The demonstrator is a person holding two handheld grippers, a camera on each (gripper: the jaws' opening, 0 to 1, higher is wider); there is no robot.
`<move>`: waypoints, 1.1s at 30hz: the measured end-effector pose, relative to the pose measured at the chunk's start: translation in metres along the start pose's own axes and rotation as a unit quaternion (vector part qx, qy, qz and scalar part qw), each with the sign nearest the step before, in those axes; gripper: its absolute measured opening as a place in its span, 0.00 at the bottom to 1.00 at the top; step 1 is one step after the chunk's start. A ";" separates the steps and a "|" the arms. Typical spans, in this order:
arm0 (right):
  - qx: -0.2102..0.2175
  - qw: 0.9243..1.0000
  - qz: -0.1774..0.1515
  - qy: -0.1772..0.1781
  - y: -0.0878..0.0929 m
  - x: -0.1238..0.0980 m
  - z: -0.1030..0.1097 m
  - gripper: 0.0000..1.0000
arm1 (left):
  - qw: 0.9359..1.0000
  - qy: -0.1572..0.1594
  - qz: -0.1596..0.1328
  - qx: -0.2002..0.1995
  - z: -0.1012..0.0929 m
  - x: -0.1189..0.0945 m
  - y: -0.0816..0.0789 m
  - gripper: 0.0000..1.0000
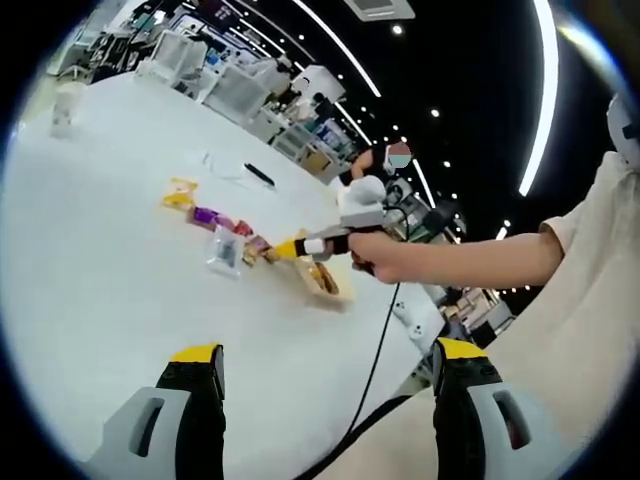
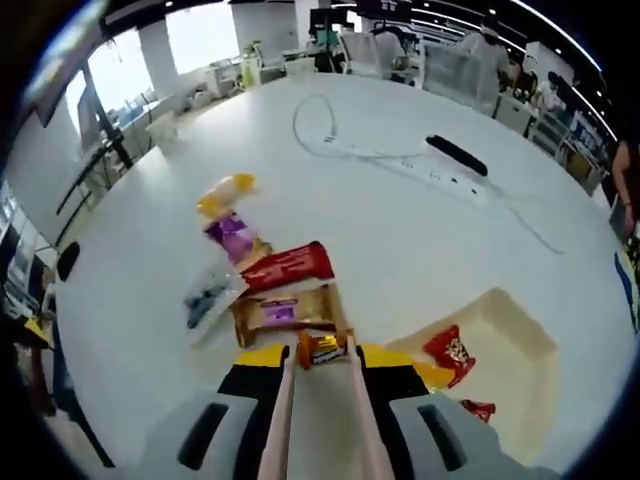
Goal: Place the target food into the container with the food tongs after gripping and lifting it, then release it inside without dropping or visibly crushing the food.
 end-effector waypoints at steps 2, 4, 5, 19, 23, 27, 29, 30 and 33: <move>0.001 1.000 -0.003 0.002 -0.001 0.001 -0.002 0.26 | 1.000 0.000 0.000 0.000 0.000 0.000 0.000 0.86; 0.003 1.000 -0.003 -0.001 -0.001 0.002 -0.002 0.26 | 1.000 0.000 0.000 -0.001 0.000 0.001 0.000 0.86; 0.002 1.000 -0.002 -0.001 0.000 0.002 -0.002 0.26 | 1.000 0.001 0.000 -0.001 0.000 0.001 0.000 0.86; -0.008 1.000 0.007 -0.007 -0.001 0.008 0.000 0.25 | 1.000 -0.001 0.002 -0.006 0.002 -0.001 0.002 0.86; -0.007 1.000 0.006 -0.008 -0.001 0.008 0.000 0.25 | 1.000 0.000 0.003 -0.006 0.003 -0.001 0.001 0.86; -0.012 1.000 0.009 -0.010 0.000 0.012 -0.001 0.24 | 1.000 0.001 0.003 -0.007 0.003 -0.001 0.000 0.86; -0.018 1.000 0.011 -0.009 0.000 0.012 0.001 0.24 | 1.000 0.002 0.003 -0.007 0.003 -0.001 0.000 0.86; -0.025 1.000 0.011 -0.008 0.001 0.012 0.002 0.24 | 1.000 0.001 0.003 -0.006 0.004 -0.001 0.000 0.86; -0.062 0.998 0.018 -0.006 0.001 0.009 0.007 0.25 | 1.000 0.002 0.003 -0.007 0.004 -0.001 -0.001 0.86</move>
Point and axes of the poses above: the point that each gripper's makers call its tool centre point, and the gripper's own axes: x roughly forward along the fingers, z roughly to its left, y roughly out of its underside, the point moved 9 cm from there along -x, roughly backward along the fingers, and after that the axes turned 4 degrees about -y, right-handed, at the moved point
